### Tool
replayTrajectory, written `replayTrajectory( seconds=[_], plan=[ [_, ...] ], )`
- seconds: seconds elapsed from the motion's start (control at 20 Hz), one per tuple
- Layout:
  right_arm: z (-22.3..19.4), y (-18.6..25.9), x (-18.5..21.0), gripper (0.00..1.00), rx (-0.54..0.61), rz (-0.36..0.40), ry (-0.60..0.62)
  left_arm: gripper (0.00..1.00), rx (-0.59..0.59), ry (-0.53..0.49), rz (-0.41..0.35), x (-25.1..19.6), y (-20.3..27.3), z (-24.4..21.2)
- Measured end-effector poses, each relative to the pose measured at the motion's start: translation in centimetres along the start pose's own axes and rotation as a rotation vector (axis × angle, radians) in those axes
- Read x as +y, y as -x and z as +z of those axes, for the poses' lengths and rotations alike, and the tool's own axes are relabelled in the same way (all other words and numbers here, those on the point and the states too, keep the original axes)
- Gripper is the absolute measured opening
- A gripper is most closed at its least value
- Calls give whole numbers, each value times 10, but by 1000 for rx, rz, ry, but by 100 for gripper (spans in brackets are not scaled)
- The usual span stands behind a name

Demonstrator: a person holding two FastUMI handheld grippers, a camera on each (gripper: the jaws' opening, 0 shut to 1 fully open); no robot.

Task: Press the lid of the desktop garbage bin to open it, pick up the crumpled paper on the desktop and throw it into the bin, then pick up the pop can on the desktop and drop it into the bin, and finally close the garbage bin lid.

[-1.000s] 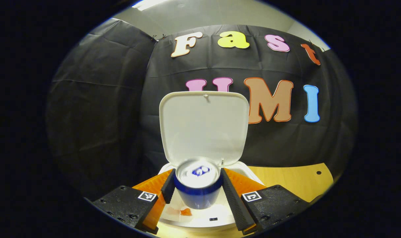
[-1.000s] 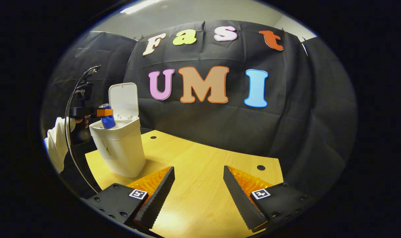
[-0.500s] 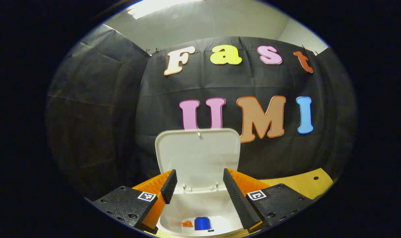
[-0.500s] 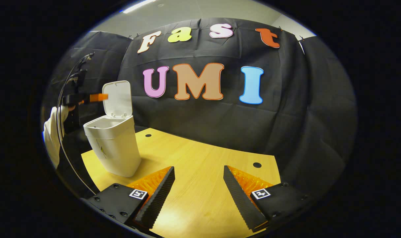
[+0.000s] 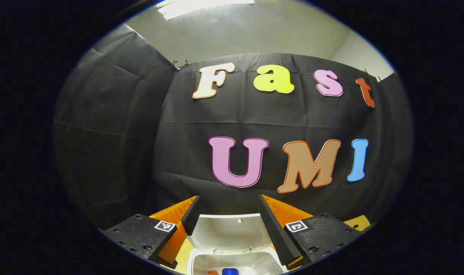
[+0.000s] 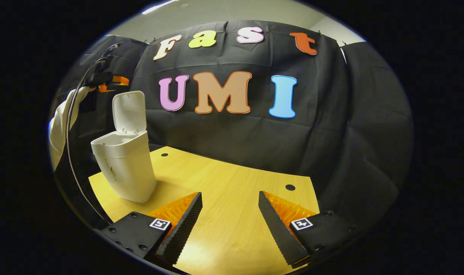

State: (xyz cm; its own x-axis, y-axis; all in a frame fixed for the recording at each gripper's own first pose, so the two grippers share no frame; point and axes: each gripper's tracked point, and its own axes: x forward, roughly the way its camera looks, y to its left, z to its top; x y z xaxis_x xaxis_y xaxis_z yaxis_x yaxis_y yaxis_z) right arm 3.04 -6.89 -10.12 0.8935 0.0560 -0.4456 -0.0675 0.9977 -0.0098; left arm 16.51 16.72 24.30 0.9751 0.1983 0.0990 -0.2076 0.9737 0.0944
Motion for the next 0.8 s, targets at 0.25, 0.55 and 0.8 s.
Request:
replayTrajectory(
  seconds=[0.25,0.55,0.8],
  plan=[
    [1,4,-6,97,0,-25,-2,89,137,-74,-7,0,-39,-36],
    [-6,7,-3,97,25,-32,12,89,91,-33,-36,-4,-24,-37],
    [0,3,12,98,17,-4,35,89,24,-44,-40,-12,29,-49]
  ],
)
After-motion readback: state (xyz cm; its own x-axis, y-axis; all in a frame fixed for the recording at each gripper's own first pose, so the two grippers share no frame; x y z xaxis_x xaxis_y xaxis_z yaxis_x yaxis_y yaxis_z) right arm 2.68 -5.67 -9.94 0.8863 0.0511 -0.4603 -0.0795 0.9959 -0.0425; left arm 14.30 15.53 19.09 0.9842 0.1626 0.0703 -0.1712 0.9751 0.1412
